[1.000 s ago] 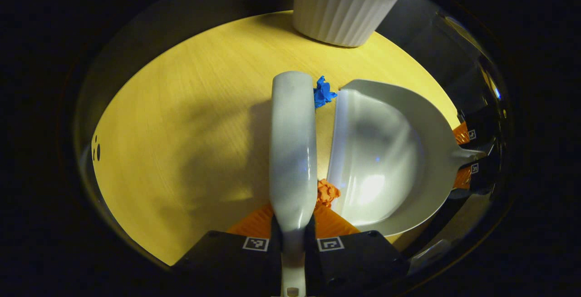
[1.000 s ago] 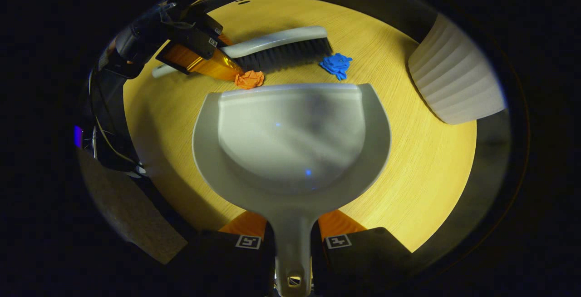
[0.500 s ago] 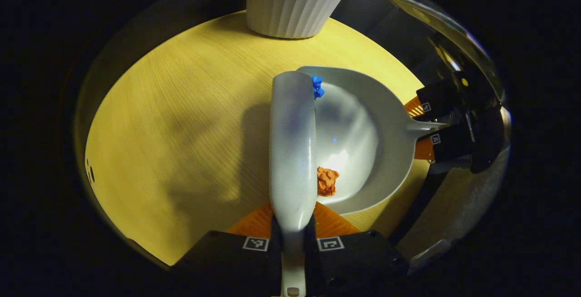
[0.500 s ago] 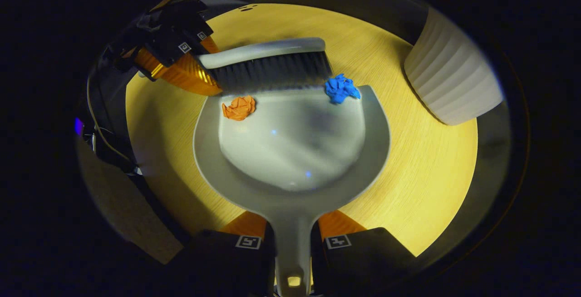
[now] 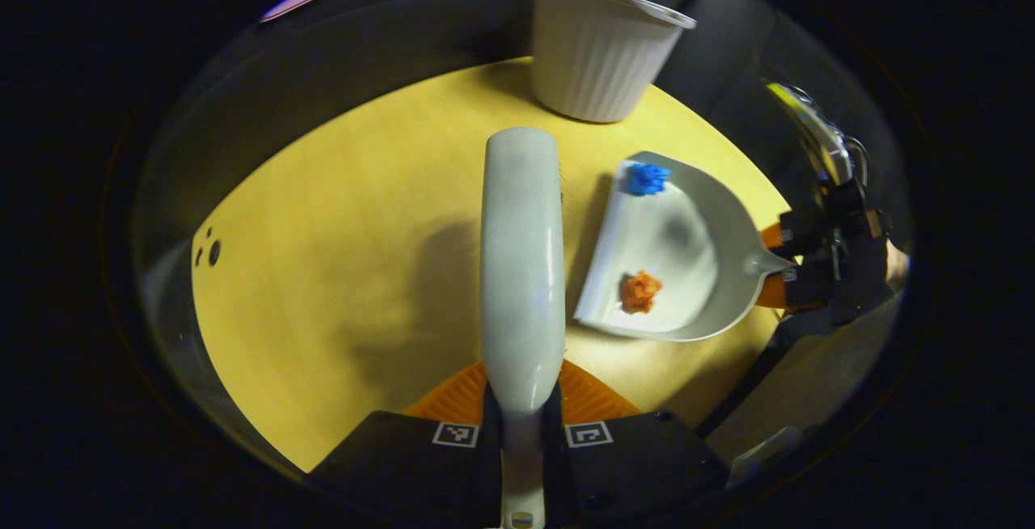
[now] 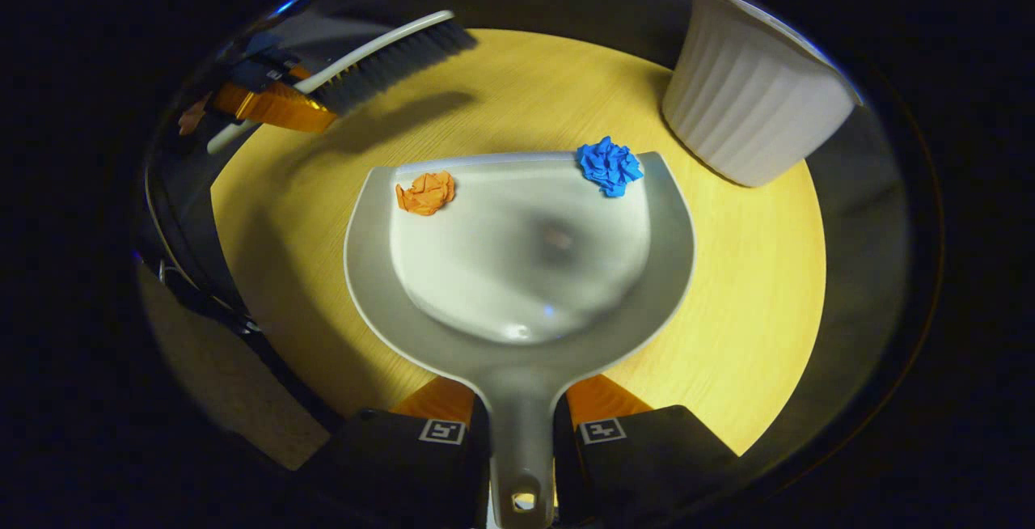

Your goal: Pick up the small broom and dustpan from the desktop, sweep the trash into the dustpan with the broom, and then empty the trash into the garbage bin.

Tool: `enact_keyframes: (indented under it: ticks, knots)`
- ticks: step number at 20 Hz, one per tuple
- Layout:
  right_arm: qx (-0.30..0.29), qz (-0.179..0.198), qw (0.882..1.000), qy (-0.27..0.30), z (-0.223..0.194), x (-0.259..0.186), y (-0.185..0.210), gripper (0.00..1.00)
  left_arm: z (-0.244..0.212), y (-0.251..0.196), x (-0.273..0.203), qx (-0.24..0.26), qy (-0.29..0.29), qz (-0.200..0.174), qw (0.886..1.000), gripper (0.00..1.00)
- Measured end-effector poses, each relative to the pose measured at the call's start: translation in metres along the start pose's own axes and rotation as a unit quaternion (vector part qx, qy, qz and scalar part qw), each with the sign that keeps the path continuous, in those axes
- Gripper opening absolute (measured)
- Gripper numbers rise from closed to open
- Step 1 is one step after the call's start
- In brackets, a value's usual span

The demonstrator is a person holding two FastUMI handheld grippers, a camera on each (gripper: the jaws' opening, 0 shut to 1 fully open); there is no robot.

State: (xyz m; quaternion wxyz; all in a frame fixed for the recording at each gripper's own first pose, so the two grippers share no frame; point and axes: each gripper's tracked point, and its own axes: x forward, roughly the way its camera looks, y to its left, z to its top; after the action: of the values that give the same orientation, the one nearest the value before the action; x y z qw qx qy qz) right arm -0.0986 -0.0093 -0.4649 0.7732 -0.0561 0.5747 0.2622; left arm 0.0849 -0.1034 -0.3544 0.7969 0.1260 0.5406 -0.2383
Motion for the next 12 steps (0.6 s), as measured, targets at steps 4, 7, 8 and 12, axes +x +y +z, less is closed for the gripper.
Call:
enact_keyframes:
  ticks: [4, 7, 8, 12]
  knots:
    - [0.053, -0.036, 0.998, -0.002, -0.003, -0.014, 0.012, 0.36, -0.039, 0.050, 0.012, -0.080, -0.006, 0.038, 0.996, 0.24]
    - [0.090, -0.062, 0.994, -0.005, 0.002, -0.040, 0.016, 0.36, -0.063, 0.066, 0.018, -0.118, -0.006, 0.036, 0.992, 0.24]
    - [0.101, -0.069, 0.992, -0.005, 0.002, -0.043, 0.017, 0.36, -0.071, 0.072, 0.020, -0.121, -0.006, 0.036, 0.992, 0.24]
    - [0.145, -0.103, 0.984, -0.020, 0.004, -0.059, 0.024, 0.36, -0.074, 0.085, 0.030, -0.107, -0.010, 0.012, 0.994, 0.24]
